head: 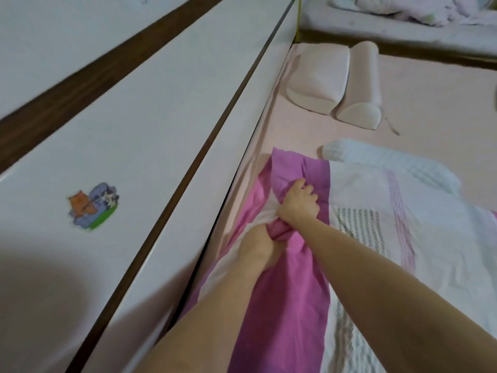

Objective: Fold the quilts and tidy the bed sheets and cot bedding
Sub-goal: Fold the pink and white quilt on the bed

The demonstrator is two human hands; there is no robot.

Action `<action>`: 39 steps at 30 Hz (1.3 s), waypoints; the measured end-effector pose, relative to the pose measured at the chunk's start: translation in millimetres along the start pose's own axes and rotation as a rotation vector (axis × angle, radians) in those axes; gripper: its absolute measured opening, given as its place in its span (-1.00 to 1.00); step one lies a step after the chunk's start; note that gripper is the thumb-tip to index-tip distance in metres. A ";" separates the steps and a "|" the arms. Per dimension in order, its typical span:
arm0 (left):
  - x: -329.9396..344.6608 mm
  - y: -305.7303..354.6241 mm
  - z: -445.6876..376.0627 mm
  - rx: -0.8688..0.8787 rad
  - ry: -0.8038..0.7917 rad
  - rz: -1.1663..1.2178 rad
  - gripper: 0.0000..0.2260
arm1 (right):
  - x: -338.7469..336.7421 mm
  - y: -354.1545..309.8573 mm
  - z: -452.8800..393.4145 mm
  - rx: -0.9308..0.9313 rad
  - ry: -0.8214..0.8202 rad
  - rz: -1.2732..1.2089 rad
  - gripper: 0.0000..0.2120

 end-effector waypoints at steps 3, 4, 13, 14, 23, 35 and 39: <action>5.1 -6.2 -6.8 -0.022 -0.009 -0.102 -0.63 | 6.0 12.7 -3.2 -0.040 0.031 -0.134 -0.34; 3.1 -5.9 -6.8 -0.045 0.025 -0.121 -0.59 | 4.4 13.4 -1.7 -0.071 0.040 -0.179 -0.43; -74.5 -14.1 -23.8 -0.272 0.327 -0.077 -0.78 | -29.9 -99.7 -11.2 -0.523 0.164 -0.440 -0.76; -67.5 -26.1 -23.4 -0.358 0.216 -0.129 -0.72 | -8.1 -88.6 -8.0 -0.454 0.035 -0.401 -0.73; -48.3 -3.6 -72.6 -0.307 0.060 0.182 -0.38 | -52.4 -4.4 -104.4 -0.303 0.147 0.128 -0.11; -15.4 16.5 -105.6 -0.341 -0.046 0.321 -0.02 | -47.2 32.2 -85.2 -0.144 0.035 -0.551 -0.73; -31.3 35.5 -115.7 -0.279 0.197 0.334 -0.55 | -93.0 -8.0 -79.6 -0.331 0.296 -0.779 -0.91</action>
Point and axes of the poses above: each hand's wrist, its own z-axis away from the middle knuckle, its own x-axis out of the palm, y = z × x, the point moved 4 cm from there along -z, towards the middle knuckle, and after that the axes turned 6 degrees about -x, right-handed, at the moved point
